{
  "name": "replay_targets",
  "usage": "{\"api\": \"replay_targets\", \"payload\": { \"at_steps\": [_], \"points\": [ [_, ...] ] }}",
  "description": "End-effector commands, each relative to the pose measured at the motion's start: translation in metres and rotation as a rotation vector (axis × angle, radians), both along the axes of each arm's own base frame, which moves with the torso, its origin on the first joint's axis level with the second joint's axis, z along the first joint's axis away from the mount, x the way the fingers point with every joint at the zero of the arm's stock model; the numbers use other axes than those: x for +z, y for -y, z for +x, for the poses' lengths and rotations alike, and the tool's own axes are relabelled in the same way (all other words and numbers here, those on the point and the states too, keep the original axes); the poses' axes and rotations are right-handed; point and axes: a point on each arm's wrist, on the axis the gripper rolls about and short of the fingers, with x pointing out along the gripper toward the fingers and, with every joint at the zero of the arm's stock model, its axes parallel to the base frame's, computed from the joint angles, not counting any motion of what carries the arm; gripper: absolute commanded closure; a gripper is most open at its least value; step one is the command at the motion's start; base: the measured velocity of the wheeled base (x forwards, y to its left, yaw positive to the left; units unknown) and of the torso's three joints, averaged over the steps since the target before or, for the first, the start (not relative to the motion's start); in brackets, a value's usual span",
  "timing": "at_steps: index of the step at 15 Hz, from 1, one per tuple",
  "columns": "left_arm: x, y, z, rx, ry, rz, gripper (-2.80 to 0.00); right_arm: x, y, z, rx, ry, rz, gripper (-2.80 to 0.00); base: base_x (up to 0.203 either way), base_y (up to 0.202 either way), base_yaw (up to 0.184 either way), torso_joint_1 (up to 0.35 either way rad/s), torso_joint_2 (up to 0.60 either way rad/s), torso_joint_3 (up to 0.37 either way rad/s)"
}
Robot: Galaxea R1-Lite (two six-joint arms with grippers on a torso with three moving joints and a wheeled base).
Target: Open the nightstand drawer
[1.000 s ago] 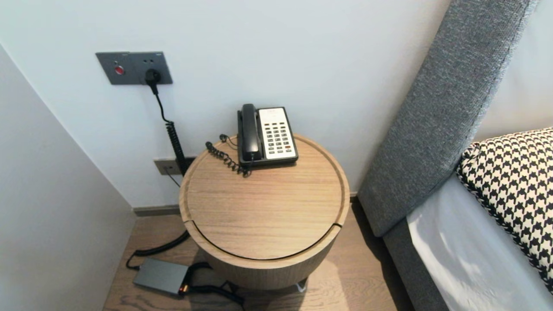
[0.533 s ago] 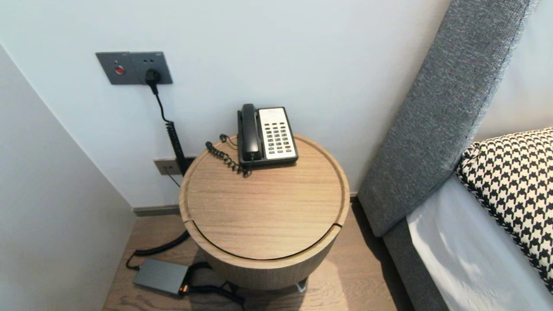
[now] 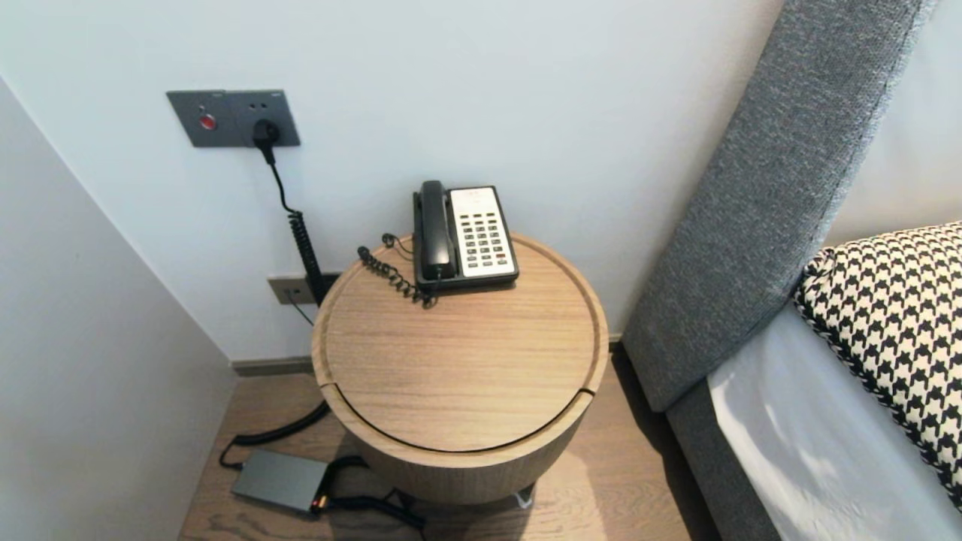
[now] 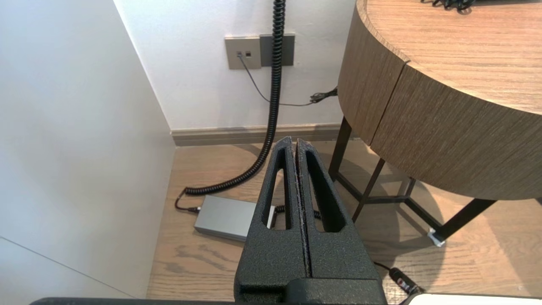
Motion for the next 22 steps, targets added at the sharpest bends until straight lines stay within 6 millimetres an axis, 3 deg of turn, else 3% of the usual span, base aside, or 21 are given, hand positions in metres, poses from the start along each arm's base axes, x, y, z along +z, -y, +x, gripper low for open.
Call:
{"api": "replay_targets", "payload": {
  "at_steps": [1,22],
  "points": [
    [-0.0034,0.0,0.0008,0.001,-0.01,0.0,0.0,-0.0072,0.0,0.0022,0.0,-0.028,0.001,0.0,0.0,0.0,0.0,0.0,0.0,0.0],
    [-0.0024,0.0,0.0005,0.001,-0.009,0.0,0.0,-0.0072,0.0,0.0022,0.0,-0.028,0.001,0.0,0.0,0.0,0.0,0.0,0.0,0.0]
  ]
}}
